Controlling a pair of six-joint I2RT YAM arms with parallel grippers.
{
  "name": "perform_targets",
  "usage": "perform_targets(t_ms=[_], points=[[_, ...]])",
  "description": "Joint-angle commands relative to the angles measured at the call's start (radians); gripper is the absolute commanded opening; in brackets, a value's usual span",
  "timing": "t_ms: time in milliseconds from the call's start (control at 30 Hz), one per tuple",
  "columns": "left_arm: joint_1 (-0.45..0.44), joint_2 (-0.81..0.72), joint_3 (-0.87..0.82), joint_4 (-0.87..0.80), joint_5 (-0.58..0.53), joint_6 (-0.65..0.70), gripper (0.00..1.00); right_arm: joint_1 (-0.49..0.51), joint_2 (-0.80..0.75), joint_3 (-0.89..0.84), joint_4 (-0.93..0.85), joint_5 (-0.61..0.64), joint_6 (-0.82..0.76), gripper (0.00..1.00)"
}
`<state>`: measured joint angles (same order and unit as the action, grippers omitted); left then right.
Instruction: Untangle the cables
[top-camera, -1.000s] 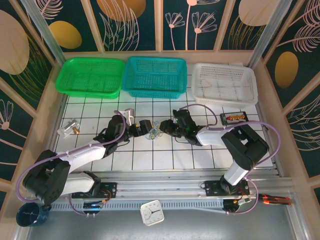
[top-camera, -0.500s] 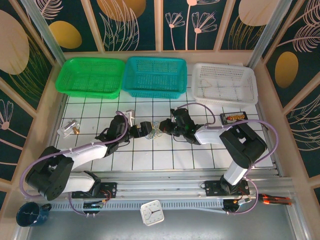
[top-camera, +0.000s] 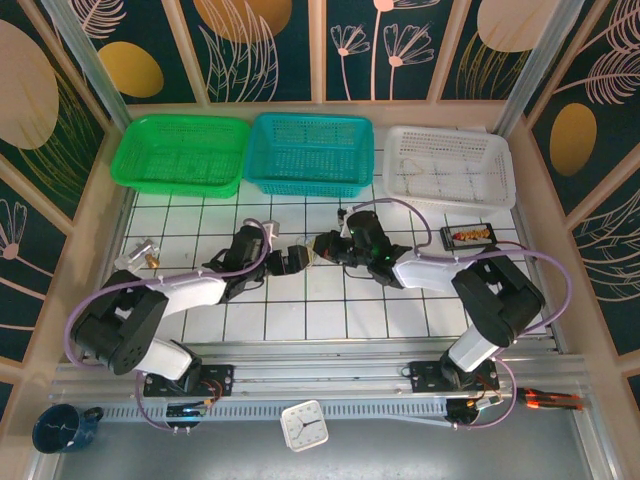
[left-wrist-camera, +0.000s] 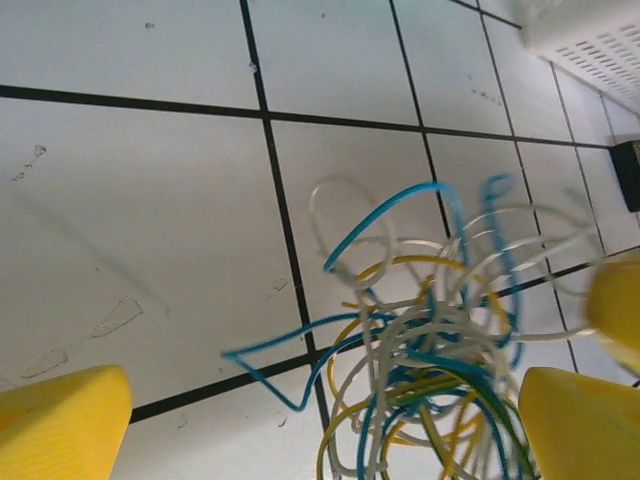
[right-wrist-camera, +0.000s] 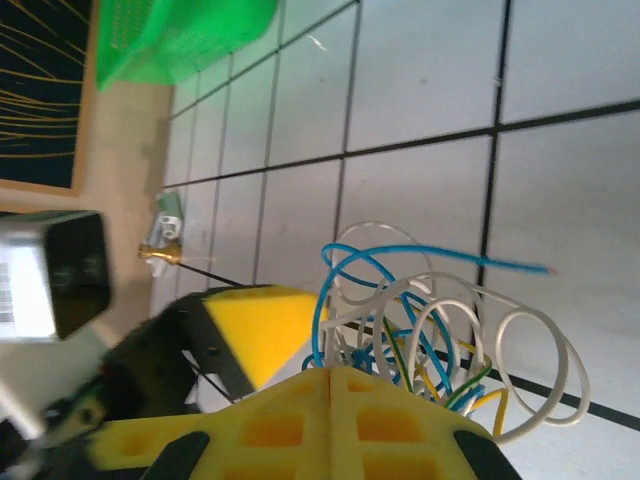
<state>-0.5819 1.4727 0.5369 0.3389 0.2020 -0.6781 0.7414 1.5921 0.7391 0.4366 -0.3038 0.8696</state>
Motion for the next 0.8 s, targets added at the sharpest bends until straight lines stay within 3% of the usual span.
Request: perform_targets(t_ms=[0, 300, 767], points=[[-0.005, 0.032, 0.023, -0.020, 0.000, 0.029, 0.99, 0.013, -0.039, 0.049, 0.004, -0.034, -0.012, 0.00], [-0.005, 0.078, 0.033, -0.108, -0.124, 0.028, 0.99, 0.019, -0.089, 0.037, 0.052, -0.057, 0.023, 0.00], [-0.005, -0.036, -0.018, -0.136, -0.102, 0.009, 0.99, 0.003, 0.021, -0.111, 0.112, 0.061, -0.006, 0.00]])
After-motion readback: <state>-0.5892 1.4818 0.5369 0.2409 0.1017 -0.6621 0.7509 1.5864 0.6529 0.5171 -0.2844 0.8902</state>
